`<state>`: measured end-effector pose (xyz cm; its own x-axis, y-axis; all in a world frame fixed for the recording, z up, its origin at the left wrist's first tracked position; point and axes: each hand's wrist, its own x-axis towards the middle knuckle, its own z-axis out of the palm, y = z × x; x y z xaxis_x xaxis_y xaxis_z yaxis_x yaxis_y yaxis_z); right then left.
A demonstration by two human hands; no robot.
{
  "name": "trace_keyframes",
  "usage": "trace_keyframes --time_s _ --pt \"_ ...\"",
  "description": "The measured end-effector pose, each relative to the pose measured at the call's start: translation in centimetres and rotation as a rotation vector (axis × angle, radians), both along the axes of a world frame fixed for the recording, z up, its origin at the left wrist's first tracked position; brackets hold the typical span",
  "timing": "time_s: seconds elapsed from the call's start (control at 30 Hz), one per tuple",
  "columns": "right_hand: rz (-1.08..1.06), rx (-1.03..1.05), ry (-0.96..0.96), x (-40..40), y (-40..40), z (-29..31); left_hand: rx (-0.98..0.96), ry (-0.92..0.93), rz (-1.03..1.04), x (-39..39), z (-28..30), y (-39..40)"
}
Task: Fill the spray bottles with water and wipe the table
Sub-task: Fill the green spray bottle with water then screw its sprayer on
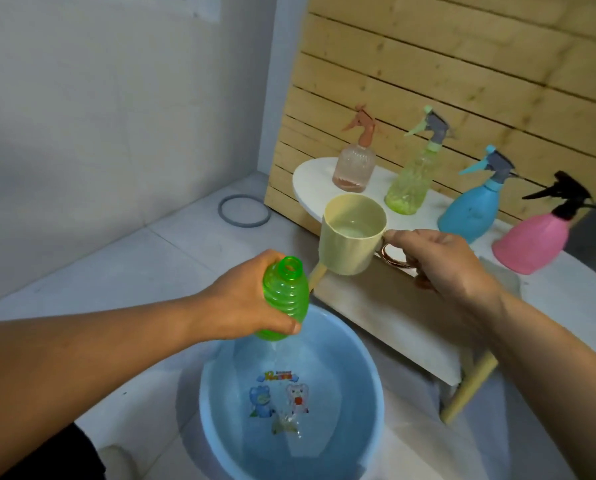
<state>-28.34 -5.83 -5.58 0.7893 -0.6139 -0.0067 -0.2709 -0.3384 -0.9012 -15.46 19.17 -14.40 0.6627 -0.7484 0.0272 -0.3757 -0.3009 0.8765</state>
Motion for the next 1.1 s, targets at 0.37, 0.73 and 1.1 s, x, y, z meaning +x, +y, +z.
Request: trace_keyframes --time_s 0.37,0.73,1.1 --pt "0.045 -0.21 -0.035 -0.2 1.5 0.7 -0.012 -0.004 -0.038 0.3 0.2 -1.3" --pt "0.038 -0.392 -0.017 -0.1 1.7 0.9 0.023 -0.011 -0.015 1.0 -0.8 -1.1" --pt "0.046 -0.489 -0.023 -0.4 2.7 1.1 0.038 -0.001 -0.053 0.4 -0.9 -1.3"
